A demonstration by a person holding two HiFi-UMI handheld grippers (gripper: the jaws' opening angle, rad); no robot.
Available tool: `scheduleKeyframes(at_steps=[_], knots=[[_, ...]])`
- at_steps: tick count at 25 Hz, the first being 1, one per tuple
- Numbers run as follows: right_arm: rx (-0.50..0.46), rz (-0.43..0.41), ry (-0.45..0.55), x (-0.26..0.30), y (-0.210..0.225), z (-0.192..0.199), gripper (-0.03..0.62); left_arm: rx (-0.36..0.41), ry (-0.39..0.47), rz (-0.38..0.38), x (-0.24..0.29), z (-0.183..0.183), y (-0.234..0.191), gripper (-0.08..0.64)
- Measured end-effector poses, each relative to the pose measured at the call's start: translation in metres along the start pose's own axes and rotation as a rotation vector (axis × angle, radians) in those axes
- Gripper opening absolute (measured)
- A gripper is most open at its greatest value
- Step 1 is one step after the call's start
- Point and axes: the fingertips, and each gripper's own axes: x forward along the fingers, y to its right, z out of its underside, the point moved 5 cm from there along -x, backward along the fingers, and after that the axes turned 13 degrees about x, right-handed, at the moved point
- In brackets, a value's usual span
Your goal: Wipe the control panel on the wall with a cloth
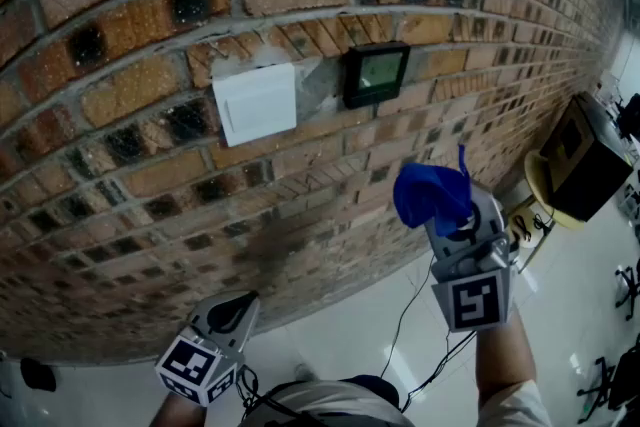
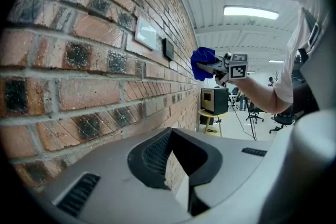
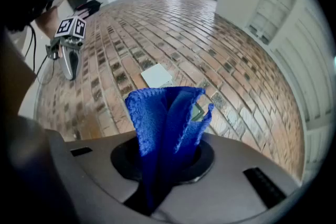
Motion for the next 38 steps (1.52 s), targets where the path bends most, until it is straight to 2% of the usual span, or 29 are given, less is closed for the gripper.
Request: scheduleKeyframes(at_steps=[3, 6, 10, 14, 18, 21, 25, 33, 36, 38], knots=[[-0.173, 0.037, 0.047, 0.028, 0.011, -0.013, 0.089, -0.025, 0.009, -0.008, 0.006, 0.003, -0.01, 0.001], [-0.326, 0.05, 0.1, 0.053, 0.021, -0.028, 0.089, -0.017, 0.001, -0.02, 0.011, 0.001, -0.013, 0.002], [-0.416, 0.04, 0.18, 0.08, 0.035, -0.043, 0.089, -0.042, 0.011, -0.076, 0.018, -0.005, -0.012, 0.002], [-0.455, 0.027, 0.249, 0.098, 0.052, -0.055, 0.089, -0.085, 0.014, -0.141, 0.024, -0.008, -0.003, 0.002], [-0.512, 0.004, 0.281, 0.112, 0.058, -0.051, 0.089, -0.115, 0.015, -0.196, 0.032, -0.01, 0.007, 0.002], [-0.546, -0.012, 0.286, 0.108, 0.051, -0.04, 0.089, -0.128, 0.01, -0.229, 0.035, -0.012, 0.014, 0.002], [-0.534, -0.05, 0.281, 0.105, 0.027, -0.013, 0.089, -0.137, 0.0, -0.253, 0.041, -0.013, 0.017, 0.0], [-0.477, -0.195, 0.245, 0.117, -0.028, 0.031, 0.089, -0.171, 0.0, -0.273, 0.044, -0.024, 0.018, 0.0], [-0.489, -0.235, 0.236, 0.114, -0.028, 0.038, 0.089, -0.148, -0.006, -0.232, 0.057, -0.024, 0.02, 0.0], [-0.493, -0.232, 0.231, 0.105, -0.017, 0.037, 0.089, -0.125, -0.005, -0.203, 0.066, -0.028, 0.022, 0.001]])
